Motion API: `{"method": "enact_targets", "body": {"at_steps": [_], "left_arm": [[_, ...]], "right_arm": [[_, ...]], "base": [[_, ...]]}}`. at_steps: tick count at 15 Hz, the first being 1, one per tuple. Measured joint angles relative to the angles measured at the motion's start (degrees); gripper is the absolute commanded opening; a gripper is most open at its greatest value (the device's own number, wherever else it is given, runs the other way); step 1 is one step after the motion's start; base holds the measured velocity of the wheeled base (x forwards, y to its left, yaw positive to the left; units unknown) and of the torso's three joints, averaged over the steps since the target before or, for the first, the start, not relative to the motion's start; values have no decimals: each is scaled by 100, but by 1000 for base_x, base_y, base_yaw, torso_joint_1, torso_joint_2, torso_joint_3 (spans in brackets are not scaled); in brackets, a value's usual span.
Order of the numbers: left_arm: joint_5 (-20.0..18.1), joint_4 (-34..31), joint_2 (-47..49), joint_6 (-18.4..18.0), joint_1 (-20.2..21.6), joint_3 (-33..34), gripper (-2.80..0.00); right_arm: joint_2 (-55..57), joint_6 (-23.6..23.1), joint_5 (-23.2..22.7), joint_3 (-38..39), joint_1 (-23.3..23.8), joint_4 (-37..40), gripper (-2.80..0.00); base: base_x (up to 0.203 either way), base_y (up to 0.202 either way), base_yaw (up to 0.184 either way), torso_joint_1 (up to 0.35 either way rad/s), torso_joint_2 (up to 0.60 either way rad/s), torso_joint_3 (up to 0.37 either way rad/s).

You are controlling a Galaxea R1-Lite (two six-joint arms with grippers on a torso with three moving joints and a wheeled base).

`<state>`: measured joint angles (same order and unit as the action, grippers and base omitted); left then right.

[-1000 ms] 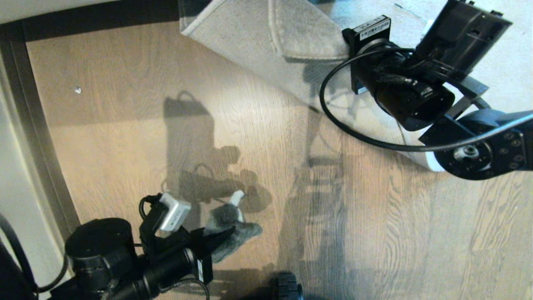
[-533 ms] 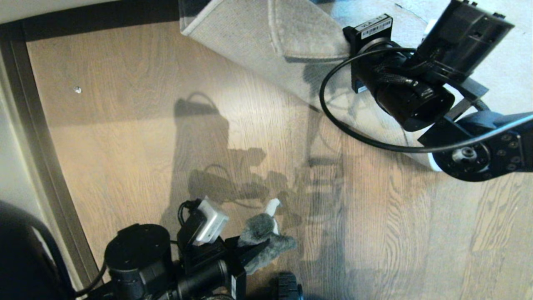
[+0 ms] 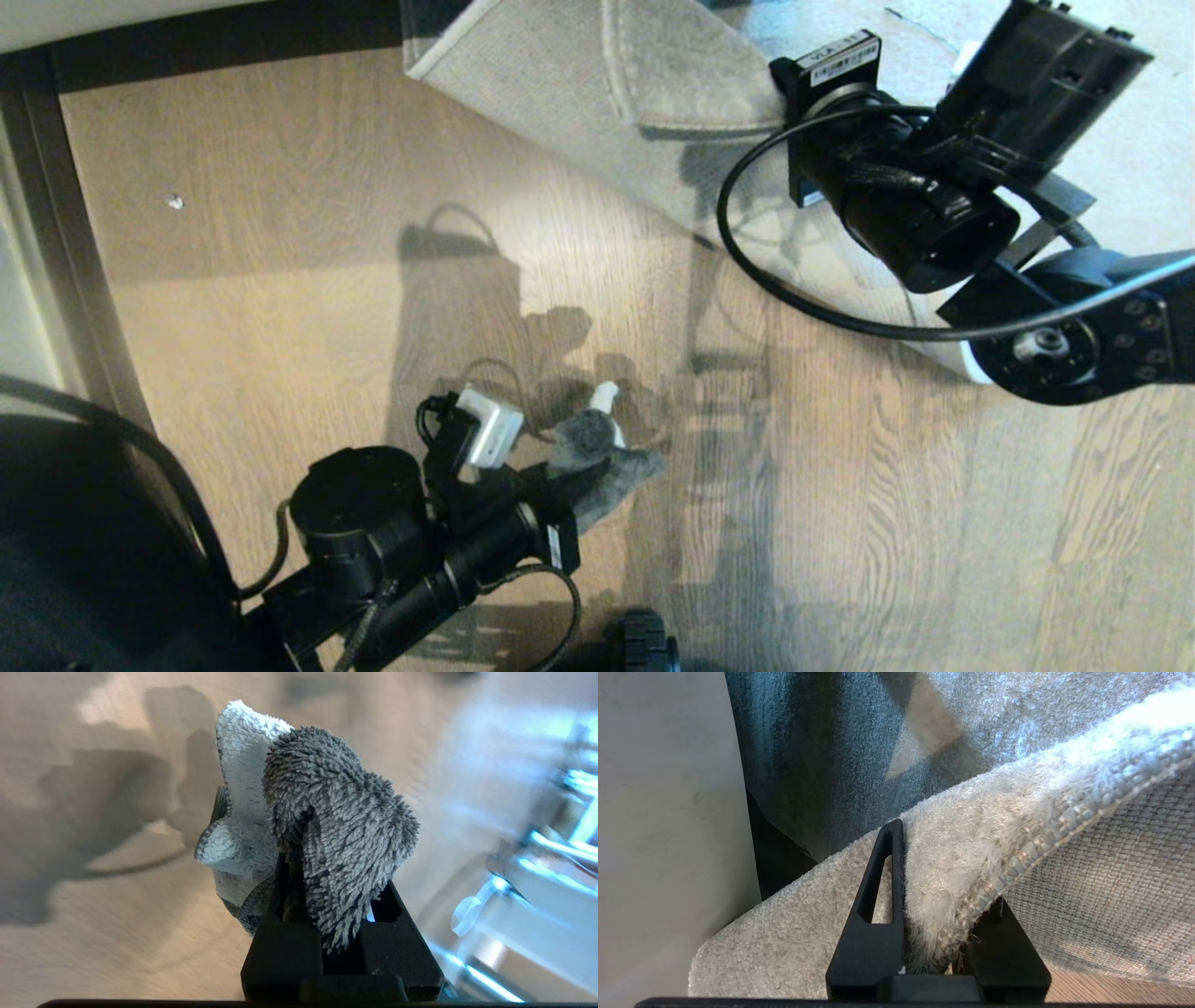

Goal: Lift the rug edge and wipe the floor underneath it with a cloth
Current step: Wipe the floor under the carpet with a rag

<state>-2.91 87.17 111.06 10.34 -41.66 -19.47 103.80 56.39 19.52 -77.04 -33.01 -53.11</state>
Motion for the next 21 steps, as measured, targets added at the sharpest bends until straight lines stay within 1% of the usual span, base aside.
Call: {"method": "enact_targets", "body": {"at_steps": [4,9,10,12,14,16,18,20,21], "left_arm": [[10,1,44,-2,661,-166,-280],[12,0,-59,-28,1458,-107,-280],[10,1,-107,-34,1565,-33,-280],[7,4,-254,-41,1652,269,-280],[6,4,-475,-56,1640,822,-280],[8,4,-738,-59,1495,1399,-280],[119,9,-1040,-36,1059,1795,-280],[364,4,-1215,73,525,1903,-280],[422,6,-1259,172,219,1918,-280]], "right_arm": [[-2,-2,3,10,7,-9,-280],[0,6,3,23,8,-7,-280],[0,9,0,32,9,-9,-280],[2,12,-1,43,9,-17,-280],[2,18,-9,59,9,-14,-280],[5,19,-45,61,9,-9,-280],[6,22,-80,67,11,-5,-280],[6,24,-99,110,11,-15,-280],[2,22,-116,135,11,-16,-280]], "base": [[0,0,0,0,0,0],[0,0,0,0,0,0],[0,0,0,0,0,0],[0,0,0,0,0,0],[0,0,0,0,0,0],[0,0,0,0,0,0],[0,0,0,0,0,0],[0,0,0,0,0,0],[0,0,0,0,0,0]]}}
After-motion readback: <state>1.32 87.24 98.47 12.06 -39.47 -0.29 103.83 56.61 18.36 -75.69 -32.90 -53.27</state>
